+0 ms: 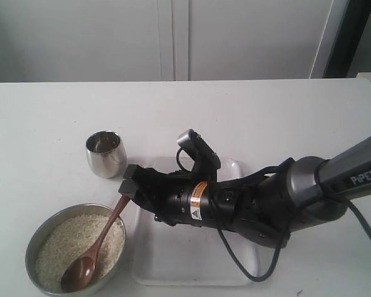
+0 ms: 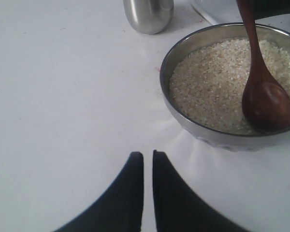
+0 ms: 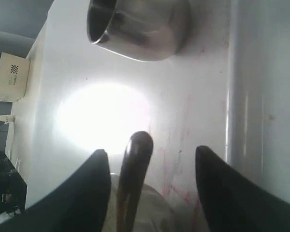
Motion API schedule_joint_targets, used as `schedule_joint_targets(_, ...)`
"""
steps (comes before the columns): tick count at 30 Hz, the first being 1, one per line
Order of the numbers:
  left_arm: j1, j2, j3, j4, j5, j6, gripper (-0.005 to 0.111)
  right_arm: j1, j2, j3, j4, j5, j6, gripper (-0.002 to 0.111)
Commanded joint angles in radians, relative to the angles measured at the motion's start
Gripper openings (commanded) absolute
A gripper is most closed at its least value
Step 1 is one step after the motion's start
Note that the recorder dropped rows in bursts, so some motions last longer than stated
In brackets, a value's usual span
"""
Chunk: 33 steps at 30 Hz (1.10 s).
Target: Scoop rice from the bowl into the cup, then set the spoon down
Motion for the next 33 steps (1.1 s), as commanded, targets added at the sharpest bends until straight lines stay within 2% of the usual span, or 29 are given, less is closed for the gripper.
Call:
schedule_joint_targets(1,0.004,-0.003,0.005,-0.007,0.003,0.004,0.014,-0.005,0.013,-0.018,-0.007,-0.091,0.006,0.051)
schedule_joint_targets(8,0.004,-0.003,0.005,-0.007,0.003,0.004,0.014,-0.005,0.014,-0.031,-0.014,-0.053,0.006,0.051)
schedule_joint_targets(13,0.004,-0.003,0.005,-0.007,0.003,0.004,0.014,-0.005,0.014,-0.031,-0.014,-0.053,0.006,0.046)
schedule_joint_targets(33,0.004,-0.003,0.005,-0.007,0.003,0.004,0.014,-0.005,0.015,-0.031,-0.033,-0.038,0.006,0.046)
